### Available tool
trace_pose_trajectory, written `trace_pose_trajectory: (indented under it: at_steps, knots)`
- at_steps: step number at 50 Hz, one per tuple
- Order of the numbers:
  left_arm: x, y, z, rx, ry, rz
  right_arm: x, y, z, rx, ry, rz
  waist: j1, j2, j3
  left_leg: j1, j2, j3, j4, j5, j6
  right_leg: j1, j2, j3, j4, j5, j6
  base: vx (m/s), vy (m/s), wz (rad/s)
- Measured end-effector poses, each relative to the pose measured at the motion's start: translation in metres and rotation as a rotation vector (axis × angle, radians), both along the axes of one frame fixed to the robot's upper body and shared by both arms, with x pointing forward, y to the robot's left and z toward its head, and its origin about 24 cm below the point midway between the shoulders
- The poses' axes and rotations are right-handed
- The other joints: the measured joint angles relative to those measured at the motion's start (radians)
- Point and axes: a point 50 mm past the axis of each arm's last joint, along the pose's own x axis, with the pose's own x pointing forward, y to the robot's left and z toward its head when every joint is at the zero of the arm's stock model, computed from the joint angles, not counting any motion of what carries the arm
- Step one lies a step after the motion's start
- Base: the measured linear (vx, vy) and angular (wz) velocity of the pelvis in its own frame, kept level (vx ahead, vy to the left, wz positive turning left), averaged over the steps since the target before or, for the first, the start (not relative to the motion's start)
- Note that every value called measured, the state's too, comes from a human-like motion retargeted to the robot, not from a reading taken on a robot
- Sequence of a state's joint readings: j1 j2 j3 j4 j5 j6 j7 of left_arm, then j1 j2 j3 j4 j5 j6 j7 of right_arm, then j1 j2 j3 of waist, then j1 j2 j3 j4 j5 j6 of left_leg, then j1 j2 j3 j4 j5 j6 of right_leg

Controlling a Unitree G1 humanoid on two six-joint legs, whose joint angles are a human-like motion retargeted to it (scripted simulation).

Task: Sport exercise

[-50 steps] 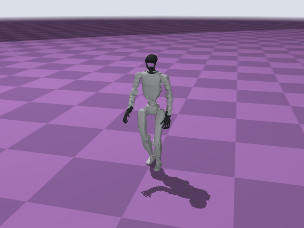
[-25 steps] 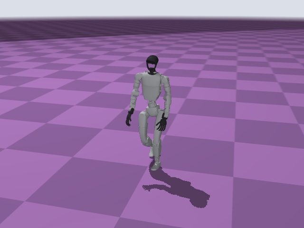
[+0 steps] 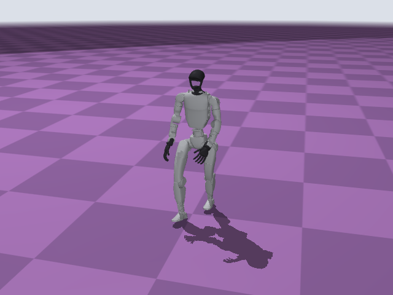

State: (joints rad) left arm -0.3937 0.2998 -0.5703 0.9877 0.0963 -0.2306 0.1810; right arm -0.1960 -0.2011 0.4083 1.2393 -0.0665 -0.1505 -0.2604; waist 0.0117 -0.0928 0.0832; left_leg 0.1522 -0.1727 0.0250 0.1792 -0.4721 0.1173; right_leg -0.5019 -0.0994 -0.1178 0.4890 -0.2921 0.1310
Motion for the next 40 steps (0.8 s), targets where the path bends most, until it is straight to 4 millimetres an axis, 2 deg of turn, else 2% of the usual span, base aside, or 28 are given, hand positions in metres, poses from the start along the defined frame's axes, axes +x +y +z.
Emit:
trace_pose_trajectory:
  at_steps: [5, 9, 12, 15, 18, 21, 26, 32, 36, 40]
  knots:
    - [-0.005, -0.004, -0.004, -0.014, 0.012, -0.018, -0.013, -0.002, -0.006, -0.009, 0.049, 0.001, 0.006, 0.019, -0.012, 0.027, 0.021, -0.031, 0.124, -0.049, -0.025, 0.032, 0.052, 0.021, -0.074, 0.042, -0.004, 0.00, 0.00, 0.00]
    - [-0.032, 0.002, -0.027, -0.010, 0.125, 0.003, -0.021, -0.003, -0.010, -0.014, 0.080, -0.014, 0.005, 0.051, -0.013, 0.003, 0.062, -0.044, 0.366, -0.057, -0.066, 0.069, 0.097, 0.017, 0.035, 0.047, -0.040, 0.00, 0.00, 0.00]
    - [-0.062, 0.010, -0.049, 0.009, 0.245, 0.023, -0.023, -0.005, -0.011, -0.022, 0.086, -0.027, 0.008, 0.081, -0.017, -0.081, 0.114, -0.032, 0.647, 0.009, -0.114, 0.096, 0.141, 0.015, 0.114, 0.016, -0.082, 0.00, 0.00, 0.00]
    - [-0.093, 0.019, -0.068, 0.049, 0.375, 0.029, -0.016, -0.005, -0.007, -0.032, 0.056, -0.027, 0.023, 0.104, -0.023, -0.212, 0.180, 0.000, 0.942, 0.107, -0.139, 0.127, 0.180, 0.018, 0.152, -0.042, -0.131, 0.00, 0.00, 0.00]
    - [-0.114, 0.029, -0.079, 0.091, 0.474, 0.029, 0.004, -0.005, 0.002, -0.046, -0.013, -0.012, 0.043, 0.098, -0.022, -0.356, 0.238, 0.041, 1.142, 0.113, -0.097, 0.174, 0.192, 0.036, 0.137, -0.083, -0.153, 0.00, 0.00, 0.00]
    - [-0.129, 0.038, -0.086, 0.118, 0.540, 0.032, 0.027, -0.002, 0.014, -0.055, -0.094, 0.012, 0.065, 0.076, -0.015, -0.492, 0.269, 0.076, 1.222, 0.066, -0.048, 0.233, 0.186, 0.062, 0.094, -0.103, -0.150, 0.00, 0.00, 0.00]
    - [-0.150, 0.046, -0.092, 0.117, 0.604, 0.056, 0.063, 0.008, 0.038, -0.038, -0.234, 0.045, 0.097, 0.040, -0.006, -0.657, 0.258, 0.116, 1.079, 0.006, -0.020, 0.345, 0.168, 0.099, 0.013, -0.119, -0.126, 0.00, 0.00, 0.00]
    - [-0.160, 0.045, -0.094, 0.097, 0.619, 0.077, 0.094, 0.021, 0.065, 0.007, -0.383, 0.068, 0.104, 0.000, -0.011, -0.707, 0.164, 0.130, 0.560, 0.035, -0.044, 0.453, 0.117, 0.119, -0.049, -0.154, -0.101, 0.00, 0.00, 0.00]
    - [-0.161, 0.039, -0.096, 0.088, 0.614, 0.067, 0.099, 0.028, 0.070, 0.026, -0.418, 0.092, 0.091, -0.019, -0.033, -0.687, 0.094, 0.107, 0.288, 0.049, -0.044, 0.479, 0.082, 0.119, 0.003, -0.201, -0.090, 0.00, 0.00, 0.00]
    - [-0.151, 0.032, -0.094, 0.088, 0.589, 0.037, 0.094, 0.034, 0.064, 0.049, -0.380, 0.115, 0.079, -0.061, -0.052, -0.648, 0.030, 0.105, 0.249, 0.093, -0.017, 0.489, 0.028, 0.134, 0.126, -0.238, -0.066, 0.00, 0.00, 0.00]
